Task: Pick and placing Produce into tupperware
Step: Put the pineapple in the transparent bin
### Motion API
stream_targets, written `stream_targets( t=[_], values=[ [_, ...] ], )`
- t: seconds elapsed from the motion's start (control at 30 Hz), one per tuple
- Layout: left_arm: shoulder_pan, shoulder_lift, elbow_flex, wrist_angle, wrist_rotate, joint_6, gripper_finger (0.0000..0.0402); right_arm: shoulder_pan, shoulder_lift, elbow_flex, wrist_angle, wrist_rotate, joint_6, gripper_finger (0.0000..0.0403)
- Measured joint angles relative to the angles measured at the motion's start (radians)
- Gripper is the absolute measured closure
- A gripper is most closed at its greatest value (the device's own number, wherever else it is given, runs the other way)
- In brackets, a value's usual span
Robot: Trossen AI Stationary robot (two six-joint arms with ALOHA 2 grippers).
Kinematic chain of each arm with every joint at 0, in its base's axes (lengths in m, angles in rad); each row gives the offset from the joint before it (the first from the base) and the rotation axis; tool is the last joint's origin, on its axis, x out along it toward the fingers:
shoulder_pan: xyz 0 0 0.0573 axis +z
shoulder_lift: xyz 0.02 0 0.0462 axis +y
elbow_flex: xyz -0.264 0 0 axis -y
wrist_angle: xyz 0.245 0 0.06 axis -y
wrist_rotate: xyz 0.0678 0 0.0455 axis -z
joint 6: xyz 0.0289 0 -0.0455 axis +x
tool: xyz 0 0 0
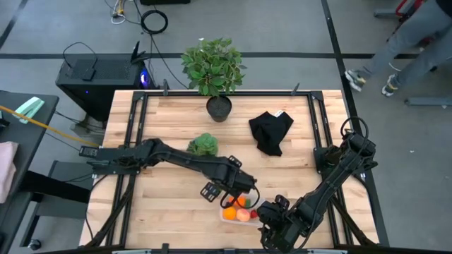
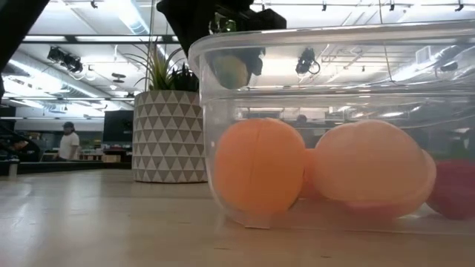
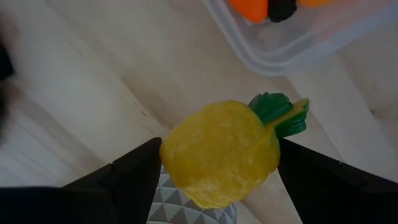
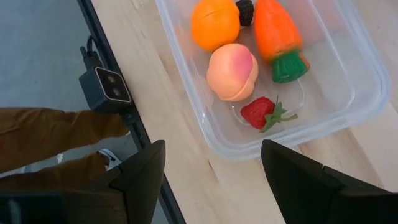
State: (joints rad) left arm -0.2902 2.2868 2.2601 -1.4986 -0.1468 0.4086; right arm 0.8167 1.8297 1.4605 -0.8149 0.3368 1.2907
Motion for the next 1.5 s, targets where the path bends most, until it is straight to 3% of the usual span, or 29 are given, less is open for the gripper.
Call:
stream_targets(
  t=[0.3,0.5,0.6,0.97,1.37,1.5],
  values=[
    [-0.027,-0.003,0.002,0.002,-0.065,0.045,0.0088,0.005,0.0,0.0,-0.001,-0.005,0.0,0.0131],
    [-0.021,-0.005,0.091,0.009,-0.1,0.046,0.0088,0.005,0.0,0.0,-0.002,-0.005,0.002,0.0131],
    [-0.021,-0.036,0.083,0.082,-0.078,0.022,0.0088,0.008,0.0,0.0,-0.007,-0.005,0.018,0.0131],
    [-0.04,-0.069,0.091,0.338,0.15,-0.157,0.0088,0.018,0.0,0.0,-0.012,-0.003,0.044,0.0131],
    [-0.055,-0.028,0.033,0.477,0.152,-0.152,0.0088,0.018,0.0,0.0,-0.01,-0.001,0.053,0.0131],
    [-0.052,-0.027,-0.036,0.567,0.153,-0.153,0.0088,0.018,0.0,0.0,-0.009,-0.001,0.062,0.0131]
  ],
)
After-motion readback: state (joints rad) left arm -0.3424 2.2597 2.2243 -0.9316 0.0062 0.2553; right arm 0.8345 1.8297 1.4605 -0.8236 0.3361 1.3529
